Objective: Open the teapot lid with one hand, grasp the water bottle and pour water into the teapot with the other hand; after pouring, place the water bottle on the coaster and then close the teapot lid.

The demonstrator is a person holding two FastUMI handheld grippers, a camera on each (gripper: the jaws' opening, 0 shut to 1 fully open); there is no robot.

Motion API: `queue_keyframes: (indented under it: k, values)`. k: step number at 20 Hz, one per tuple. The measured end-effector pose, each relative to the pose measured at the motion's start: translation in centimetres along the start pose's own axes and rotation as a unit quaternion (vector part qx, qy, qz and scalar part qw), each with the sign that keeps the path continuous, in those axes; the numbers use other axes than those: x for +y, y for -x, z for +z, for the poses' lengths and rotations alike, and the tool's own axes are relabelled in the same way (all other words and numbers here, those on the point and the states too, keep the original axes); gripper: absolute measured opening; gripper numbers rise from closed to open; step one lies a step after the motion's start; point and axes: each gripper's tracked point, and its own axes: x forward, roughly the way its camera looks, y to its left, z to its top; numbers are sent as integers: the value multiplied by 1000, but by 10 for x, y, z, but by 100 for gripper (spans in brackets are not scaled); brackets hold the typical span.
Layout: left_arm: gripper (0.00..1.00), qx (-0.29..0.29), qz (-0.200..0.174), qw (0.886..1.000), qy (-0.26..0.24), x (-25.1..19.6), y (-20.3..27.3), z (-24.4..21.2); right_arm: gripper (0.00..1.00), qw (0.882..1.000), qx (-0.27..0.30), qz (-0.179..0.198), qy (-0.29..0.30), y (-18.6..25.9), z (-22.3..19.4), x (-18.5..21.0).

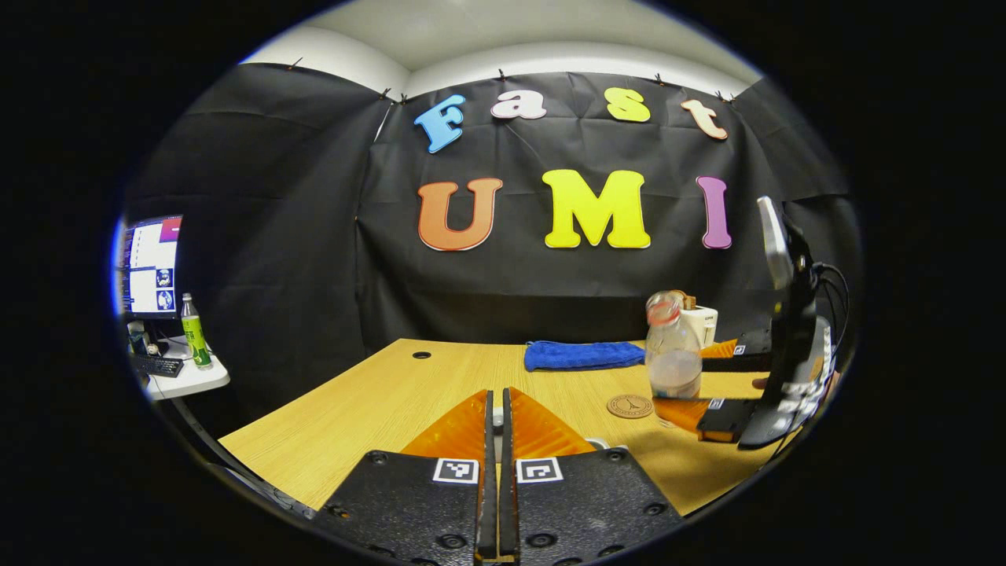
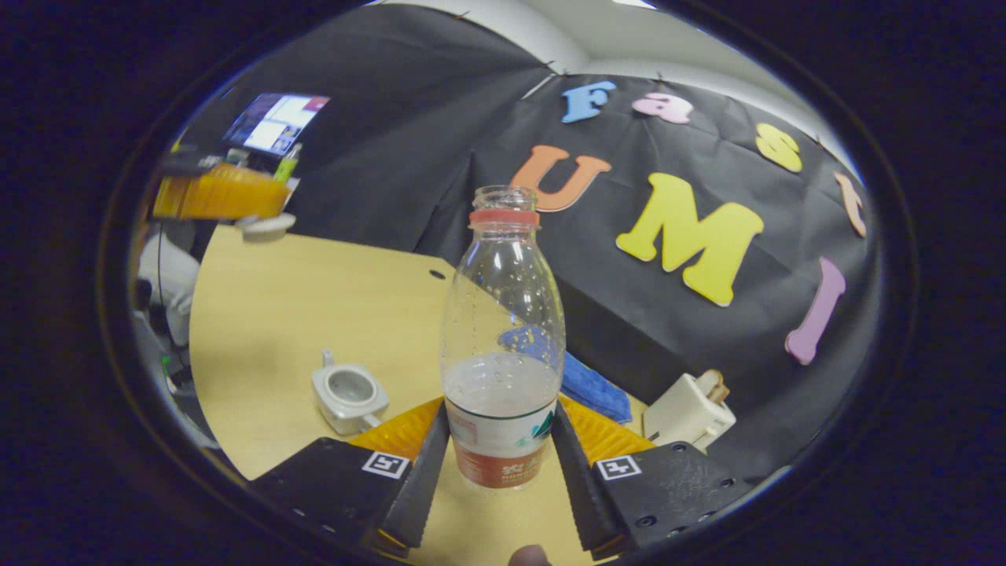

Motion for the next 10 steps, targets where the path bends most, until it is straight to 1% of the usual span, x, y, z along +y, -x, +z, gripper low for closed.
queue_keyframes:
  k: [1,2,5,7,10]
  values:
    - [4,2,-1,1000,0,-1,-1,-1,72,999,-12,-6,-32,3,6,-10]
    - [4,3,-1,1000,-1,-3,-1,-2,71,998,-24,-14,-58,3,14,-22]
    - [4,3,-3,1000,-1,-4,-1,-2,71,990,-53,-27,-130,-4,28,-51]
    - [4,3,-2,1000,-3,-3,-1,-2,71,985,-63,-34,-157,-17,28,-64]
    - [4,4,1,1000,-5,-2,-3,-3,71,982,-58,-30,-179,-52,18,-72]
